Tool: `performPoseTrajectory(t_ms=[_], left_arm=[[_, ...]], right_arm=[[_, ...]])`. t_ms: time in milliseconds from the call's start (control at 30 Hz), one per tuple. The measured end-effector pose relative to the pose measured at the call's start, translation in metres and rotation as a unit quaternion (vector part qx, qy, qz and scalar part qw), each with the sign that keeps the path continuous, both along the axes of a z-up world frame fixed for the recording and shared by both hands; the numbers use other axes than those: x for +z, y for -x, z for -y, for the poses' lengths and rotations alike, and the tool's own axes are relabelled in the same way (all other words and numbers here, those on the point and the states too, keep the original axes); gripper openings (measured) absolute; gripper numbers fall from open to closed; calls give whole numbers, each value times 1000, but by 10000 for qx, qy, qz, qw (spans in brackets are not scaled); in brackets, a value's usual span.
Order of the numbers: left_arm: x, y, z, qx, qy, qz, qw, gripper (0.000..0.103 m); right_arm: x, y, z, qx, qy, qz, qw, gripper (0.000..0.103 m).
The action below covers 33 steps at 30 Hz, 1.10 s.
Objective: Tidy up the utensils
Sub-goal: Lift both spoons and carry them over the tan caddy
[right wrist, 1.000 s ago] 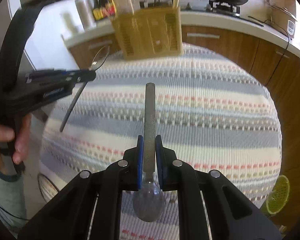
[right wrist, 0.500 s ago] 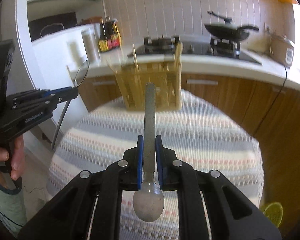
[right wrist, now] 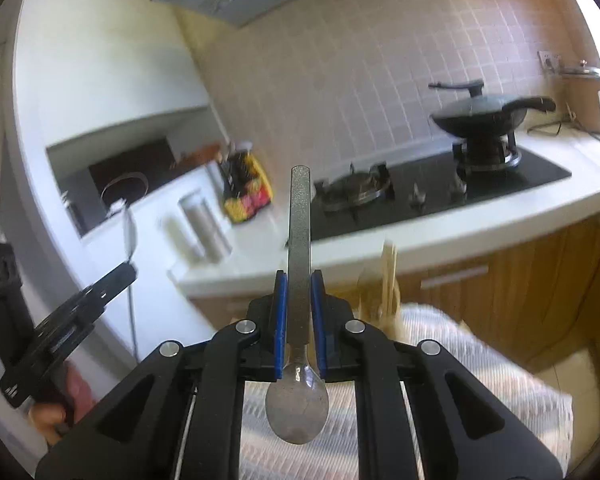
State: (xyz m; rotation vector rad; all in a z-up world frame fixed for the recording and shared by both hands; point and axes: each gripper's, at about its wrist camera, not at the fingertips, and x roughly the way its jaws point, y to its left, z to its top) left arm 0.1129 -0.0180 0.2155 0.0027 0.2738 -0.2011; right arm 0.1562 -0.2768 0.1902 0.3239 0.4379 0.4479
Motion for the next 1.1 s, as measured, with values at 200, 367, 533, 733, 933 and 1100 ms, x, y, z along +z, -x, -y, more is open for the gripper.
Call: performPoseTrajectory(t_ms=[200,367,533,733,933,1100], left_arm=[[-1,-40,4,-11,248,222,9994,10],[-18,-71,7,-120,483,383,9980,10],[-42,-98,-2,-299,908,462,9943,11],[-65,-121,-12,-197,1177,420,9920,11],[-76,-130,-16,-176,1275,438,9907,11],[-87,-136,-16,-201,1355,387,9898,11]], right_arm=[[-2,-43,1,-388,23,410,9984,10],[-6,-68,0,-453,-107,766,9960,10],[-16,-84,-5,-496,-55,1151,9921,10],[-39,-105,-10,-509,69,1117,9924,10],[-66,-119,-11,-580,46,1030,9930,10],[-80,-121,-22,-596,335,1119,9914,10]])
